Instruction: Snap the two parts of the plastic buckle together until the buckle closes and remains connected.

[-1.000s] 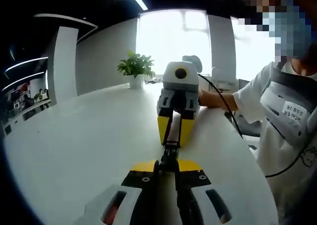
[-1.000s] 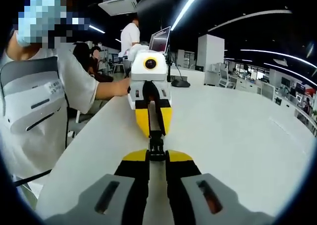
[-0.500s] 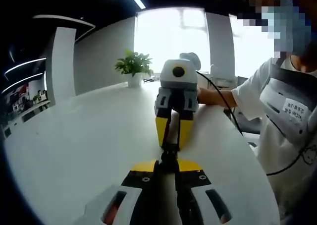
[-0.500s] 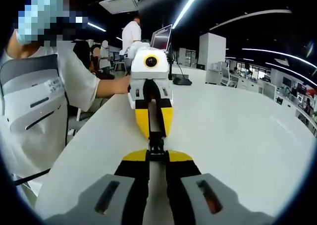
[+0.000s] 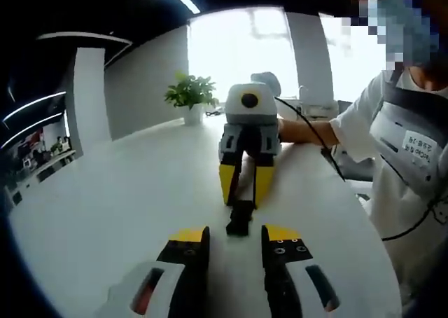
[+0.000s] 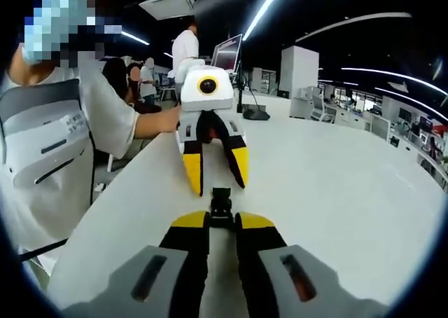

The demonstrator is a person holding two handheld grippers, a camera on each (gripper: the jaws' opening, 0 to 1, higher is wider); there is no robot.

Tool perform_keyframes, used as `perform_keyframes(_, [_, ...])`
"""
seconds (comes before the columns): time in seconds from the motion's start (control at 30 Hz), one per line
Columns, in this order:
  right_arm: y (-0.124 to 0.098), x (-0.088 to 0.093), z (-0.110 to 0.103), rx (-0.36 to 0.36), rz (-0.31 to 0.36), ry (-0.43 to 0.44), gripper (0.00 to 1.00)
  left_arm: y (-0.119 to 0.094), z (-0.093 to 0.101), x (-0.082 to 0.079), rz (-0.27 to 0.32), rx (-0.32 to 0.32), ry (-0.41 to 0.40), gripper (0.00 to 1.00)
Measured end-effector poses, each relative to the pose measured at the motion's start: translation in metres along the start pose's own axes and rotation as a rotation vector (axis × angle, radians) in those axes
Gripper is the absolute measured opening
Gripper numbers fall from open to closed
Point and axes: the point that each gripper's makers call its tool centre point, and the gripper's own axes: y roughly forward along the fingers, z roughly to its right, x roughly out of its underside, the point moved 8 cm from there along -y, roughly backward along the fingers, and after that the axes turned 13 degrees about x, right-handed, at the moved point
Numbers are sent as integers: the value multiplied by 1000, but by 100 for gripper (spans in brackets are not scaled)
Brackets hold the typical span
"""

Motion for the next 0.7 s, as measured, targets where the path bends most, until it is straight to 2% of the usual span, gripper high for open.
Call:
perform_keyframes(0.2, [-1, 0, -1, -9, -4, 19, 16, 0, -1, 2, 21, -20, -9, 29])
perform_keyframes(0.37, [-2, 0, -2, -10, -5, 29, 11, 7, -2, 0, 26, -4, -9, 26])
perform_keyframes(0.5, [-2, 0, -2, -7, -4, 33, 11, 9, -3, -2, 26, 2, -15, 26])
perform_keyframes(0.7, [-5, -5, -4, -17, 40, 28, 11, 7, -2, -2, 28, 2, -16, 26])
